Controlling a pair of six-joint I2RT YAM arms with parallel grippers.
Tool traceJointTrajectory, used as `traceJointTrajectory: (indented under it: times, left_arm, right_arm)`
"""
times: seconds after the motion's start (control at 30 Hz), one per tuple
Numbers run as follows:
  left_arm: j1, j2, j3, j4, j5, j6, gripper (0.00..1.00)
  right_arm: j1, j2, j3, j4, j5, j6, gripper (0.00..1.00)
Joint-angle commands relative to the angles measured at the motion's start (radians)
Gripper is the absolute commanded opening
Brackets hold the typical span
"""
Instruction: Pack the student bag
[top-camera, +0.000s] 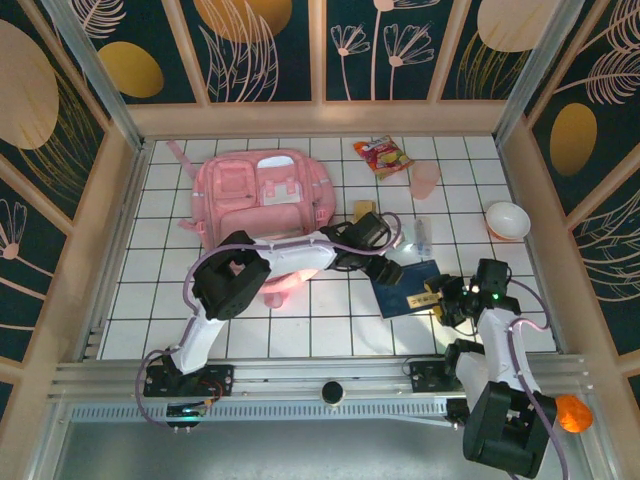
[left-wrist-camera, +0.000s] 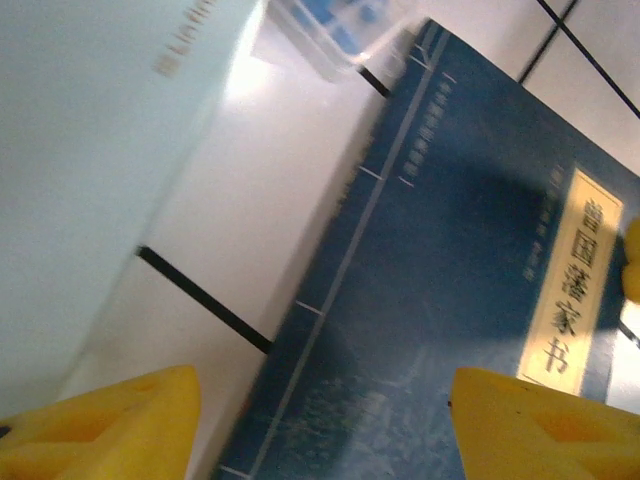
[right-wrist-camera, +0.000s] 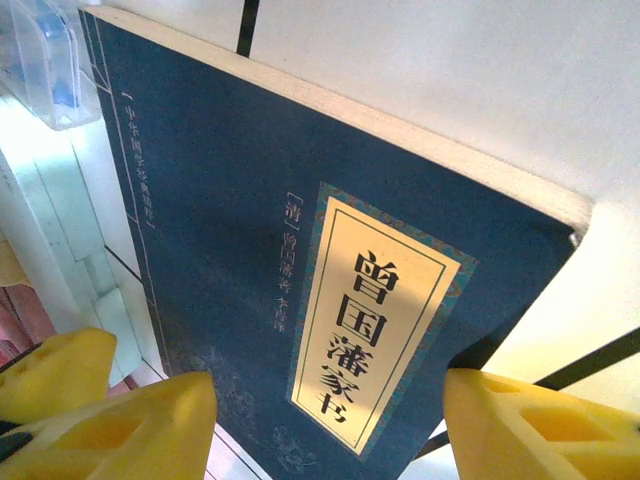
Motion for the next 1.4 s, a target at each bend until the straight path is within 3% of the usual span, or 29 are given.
traceJointTrajectory:
  times: [0.0,0.2,0.43,0.6,0.77,1.0,1.37]
  left_arm:
    - [-0.015,0.009,0.055,-0.059,0.010,0.026,0.66]
    - [-0.014,0.104,0.195,-0.112,-0.061,0.026,0.67]
    - [-0.014,0.192,0.295,-0.151,-0.049,0.031,0.67]
    - [-0.015,0.214,0.318,-0.179,-0.019,0.047,0.65]
    - [-0.017,0.197,0.273,-0.173,0.083,0.048,0.60]
    - [-0.018,0.109,0.152,-0.150,0.180,0.058,0.58]
    - [-0.019,0.030,-0.037,0.060,0.322,-0.133,0.56]
  right_arm:
    - [0.010,0.012,-0.004,-0.014,0.021,-0.005,0.63]
    - [0.016,0.020,-0.001,-0.042,0.048,-0.022,0.63]
    - [0.021,0.015,0.073,-0.191,0.128,-0.063,0.64]
    - [0.039,0.013,0.050,-0.154,0.098,-0.037,0.64]
    - [0.069,0.036,0.015,-0.066,0.047,-0.013,0.60]
    - [0.106,0.118,-0.009,0.074,0.015,-0.010,0.46]
    - [0.235,0.253,0.011,0.228,0.053,0.027,0.36]
